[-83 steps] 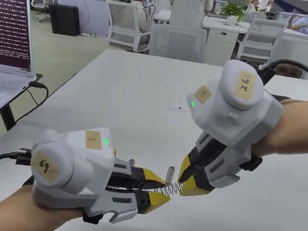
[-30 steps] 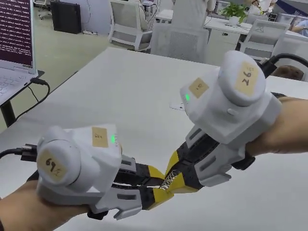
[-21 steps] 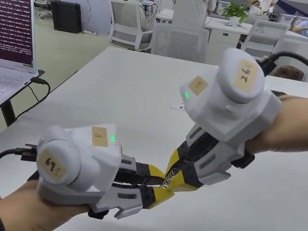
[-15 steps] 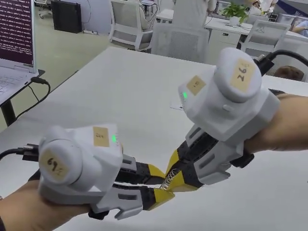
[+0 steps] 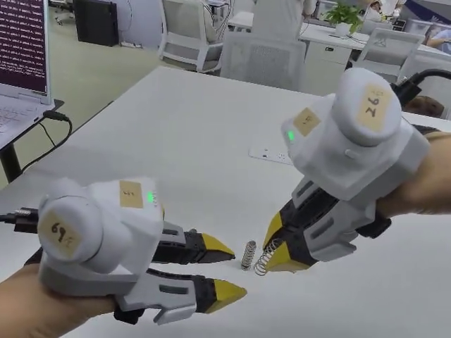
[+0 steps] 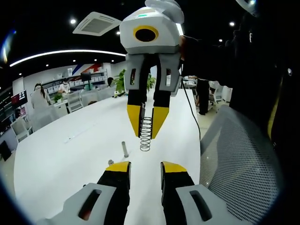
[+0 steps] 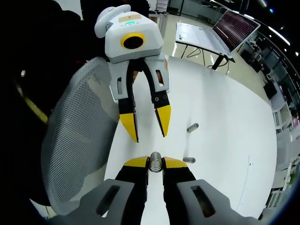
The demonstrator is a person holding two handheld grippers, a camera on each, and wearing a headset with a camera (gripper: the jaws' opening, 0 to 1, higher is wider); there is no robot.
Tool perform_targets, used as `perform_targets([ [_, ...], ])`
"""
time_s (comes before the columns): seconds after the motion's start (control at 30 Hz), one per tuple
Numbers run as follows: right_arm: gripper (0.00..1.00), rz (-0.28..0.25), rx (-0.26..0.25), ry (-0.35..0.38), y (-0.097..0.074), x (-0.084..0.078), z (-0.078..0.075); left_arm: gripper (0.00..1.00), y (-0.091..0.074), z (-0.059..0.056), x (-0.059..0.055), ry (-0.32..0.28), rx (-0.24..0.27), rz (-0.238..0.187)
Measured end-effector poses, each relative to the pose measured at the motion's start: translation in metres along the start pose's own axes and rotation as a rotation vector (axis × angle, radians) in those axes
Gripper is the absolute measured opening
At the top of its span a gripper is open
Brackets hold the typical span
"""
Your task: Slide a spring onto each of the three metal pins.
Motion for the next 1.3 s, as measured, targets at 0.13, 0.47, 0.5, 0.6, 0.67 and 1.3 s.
perform_targets([
  [0.13,0.08,0.004,-0.021,0.023,-0.006,-0.008,-0.003,0.25,-0.008,0.0,-0.003,-0.028,0.01,0.007],
  [0.47,0.08,0.048,-0.041,0.057,-0.012,-0.029,-0.01,0.36,-0.04,-0.002,-0.01,-0.103,0.084,-0.022],
  [0.5,0.08,0.048,-0.041,0.058,-0.012,-0.029,-0.01,0.36,-0.043,-0.003,-0.01,-0.107,0.091,-0.025],
  [0.6,0.08,0.057,-0.047,0.062,-0.013,-0.031,-0.012,0.38,-0.049,-0.006,-0.01,-0.126,0.108,-0.041],
  [0.67,0.08,0.06,-0.049,0.066,-0.012,-0.033,-0.013,0.4,-0.052,-0.009,-0.011,-0.143,0.124,-0.051],
  [1.3,0.08,0.099,-0.081,0.126,-0.006,-0.059,-0.034,0.59,-0.056,-0.025,-0.023,-0.226,0.17,-0.083],
])
Point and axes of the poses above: the centre of the closed fingertips' face, and the gripper's own axes: y roughly forward along the fingers, z roughly to its left, x roughly out of its top, the point moved 9 cm from there along -y, roughly backward along the fingers, and after that the axes turned 10 degrees about -y, right-handed, at the moved point
